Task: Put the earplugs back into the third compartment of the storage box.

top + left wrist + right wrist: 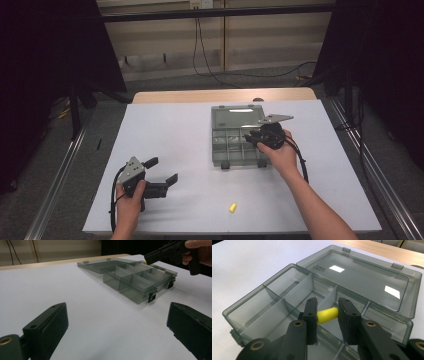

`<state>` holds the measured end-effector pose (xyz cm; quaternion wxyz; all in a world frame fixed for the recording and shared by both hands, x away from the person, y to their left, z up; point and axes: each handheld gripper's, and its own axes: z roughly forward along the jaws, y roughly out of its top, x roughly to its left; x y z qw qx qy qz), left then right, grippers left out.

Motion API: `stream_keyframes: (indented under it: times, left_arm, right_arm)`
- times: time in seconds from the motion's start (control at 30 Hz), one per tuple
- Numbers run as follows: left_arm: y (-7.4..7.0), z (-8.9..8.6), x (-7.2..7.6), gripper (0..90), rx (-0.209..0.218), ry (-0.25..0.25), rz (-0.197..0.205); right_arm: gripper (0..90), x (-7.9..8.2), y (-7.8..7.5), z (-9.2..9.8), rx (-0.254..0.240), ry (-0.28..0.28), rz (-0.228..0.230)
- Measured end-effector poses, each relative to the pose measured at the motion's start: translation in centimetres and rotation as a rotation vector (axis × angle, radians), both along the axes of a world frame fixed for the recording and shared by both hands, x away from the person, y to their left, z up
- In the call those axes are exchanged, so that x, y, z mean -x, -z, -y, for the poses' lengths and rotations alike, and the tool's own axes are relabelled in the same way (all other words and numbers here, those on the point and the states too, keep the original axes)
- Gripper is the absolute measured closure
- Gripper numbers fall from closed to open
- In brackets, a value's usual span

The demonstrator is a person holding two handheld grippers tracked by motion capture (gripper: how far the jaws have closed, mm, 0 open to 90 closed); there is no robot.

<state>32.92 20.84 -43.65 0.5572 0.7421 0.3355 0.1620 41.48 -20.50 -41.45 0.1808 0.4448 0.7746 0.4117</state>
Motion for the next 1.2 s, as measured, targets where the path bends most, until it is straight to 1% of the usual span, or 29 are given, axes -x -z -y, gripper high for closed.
stream_keyframes:
  times: [0.17, 0.23, 0.27, 0.43, 0.47, 0.53, 0.57, 0.67, 0.73, 0.83, 0.9, 1.03, 1.17, 1.2]
  left_arm:
    - [0.0, 0.1, 0.0, 3.7, -0.005, 0.004, -0.002]
    - [0.1, 0.1, 0.0, 3.8, -0.004, 0.005, -0.004]
    - [0.1, 0.1, 0.0, 3.8, -0.003, 0.003, -0.006]
    - [0.1, 0.1, 0.0, 3.8, -0.004, 0.004, -0.007]
    - [0.1, 0.1, -0.1, 3.7, -0.004, 0.005, -0.009]
    - [0.1, 0.1, -0.1, 3.8, -0.005, 0.008, -0.008]
    - [0.1, 0.1, -0.1, 3.7, -0.005, 0.008, -0.007]
    - [0.1, 0.1, -0.1, 3.7, -0.006, 0.008, -0.007]
    - [0.1, 0.1, -0.1, 3.7, -0.005, 0.008, -0.007]
    - [0.1, 0.1, 0.0, 3.7, -0.004, 0.007, -0.007]
    - [0.1, 0.1, 0.0, 3.7, -0.005, 0.005, -0.006]
    - [0.1, 0.1, 0.0, 3.7, -0.005, 0.005, -0.007]
    - [0.1, 0.1, 0.0, 3.7, -0.006, 0.008, -0.003]
    - [0.1, 0.2, 0.0, 3.8, -0.005, 0.008, -0.004]
  right_arm:
    - [69.5, -0.4, 0.1, 0.1, -0.003, 0.022, -0.001]
    - [69.4, -0.6, 0.1, 0.0, 0.013, 0.024, 0.002]
    - [69.2, -0.6, 0.1, -0.1, 0.010, 0.025, 0.003]
    - [67.2, -1.0, 0.0, -0.5, 0.028, 0.032, 0.012]
    - [65.8, -1.1, 0.0, -0.6, 0.026, 0.036, 0.014]
    - [59.8, -1.2, 0.0, -0.6, 0.028, 0.055, 0.014]
    - [59.0, -1.2, 0.1, -0.7, 0.033, 0.060, 0.014]
    - [53.8, -1.1, 0.1, -0.6, 0.041, 0.063, 0.009]
    - [52.6, -1.0, 0.0, -0.5, 0.036, 0.060, 0.009]
    - [46.6, -0.7, -0.2, -0.5, 0.029, 0.060, 0.003]
    - [44.4, -0.4, -0.4, -0.5, 0.027, 0.045, 0.000]
    - [37.4, 0.6, -0.8, -0.5, -0.005, 0.030, 0.018]
    - [30.3, 1.5, -0.9, -0.4, -0.029, 0.024, -0.005]
    - [29.5, 1.7, -0.9, -0.3, -0.039, 0.025, -0.002]
